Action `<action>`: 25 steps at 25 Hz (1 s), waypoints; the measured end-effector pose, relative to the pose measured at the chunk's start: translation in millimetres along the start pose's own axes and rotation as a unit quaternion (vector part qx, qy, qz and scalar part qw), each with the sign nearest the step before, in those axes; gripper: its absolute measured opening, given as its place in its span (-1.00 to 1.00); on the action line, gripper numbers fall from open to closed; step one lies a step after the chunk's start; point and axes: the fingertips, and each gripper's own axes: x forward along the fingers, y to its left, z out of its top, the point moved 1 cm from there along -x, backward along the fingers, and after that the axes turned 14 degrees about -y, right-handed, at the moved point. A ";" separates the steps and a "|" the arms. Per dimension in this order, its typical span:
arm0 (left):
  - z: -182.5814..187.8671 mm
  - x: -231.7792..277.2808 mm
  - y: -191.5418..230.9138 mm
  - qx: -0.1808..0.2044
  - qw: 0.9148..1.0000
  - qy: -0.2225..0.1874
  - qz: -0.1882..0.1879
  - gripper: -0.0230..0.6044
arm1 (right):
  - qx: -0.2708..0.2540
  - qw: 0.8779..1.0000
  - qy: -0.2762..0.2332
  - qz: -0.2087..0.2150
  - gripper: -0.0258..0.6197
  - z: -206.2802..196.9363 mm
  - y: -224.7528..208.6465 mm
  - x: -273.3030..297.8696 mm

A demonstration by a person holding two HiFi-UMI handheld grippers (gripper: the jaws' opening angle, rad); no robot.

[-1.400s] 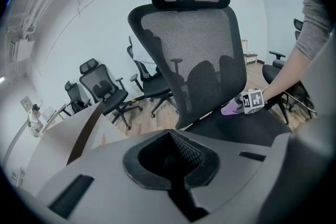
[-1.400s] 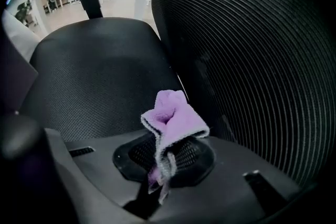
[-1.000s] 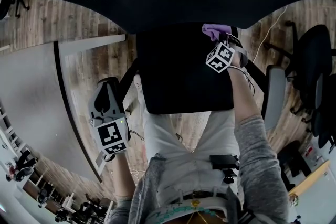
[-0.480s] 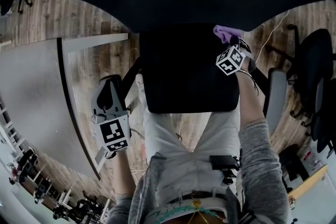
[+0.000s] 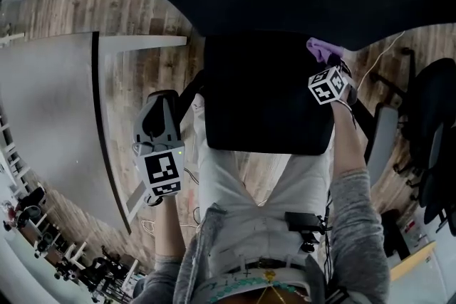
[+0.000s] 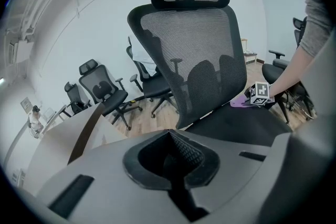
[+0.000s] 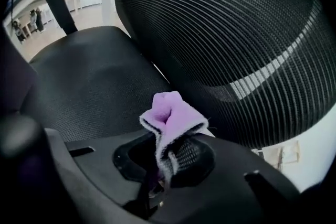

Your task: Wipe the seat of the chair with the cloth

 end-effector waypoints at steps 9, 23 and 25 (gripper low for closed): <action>-0.5 -1.2 2.4 -0.004 1.000 -0.001 -0.003 -0.92 | 0.096 0.987 -0.127 -0.032 -0.77 34.1 -4.3 -43.0; -2.7 -2.8 0.1 -0.014 1.000 -0.004 -0.006 -0.92 | 0.182 0.928 -0.322 0.047 -0.77 141.1 32.6 -103.4; -2.2 -1.9 0.1 -0.014 1.000 -0.005 -0.007 -0.92 | 0.183 0.920 -0.342 0.062 -0.77 161.1 42.2 -105.8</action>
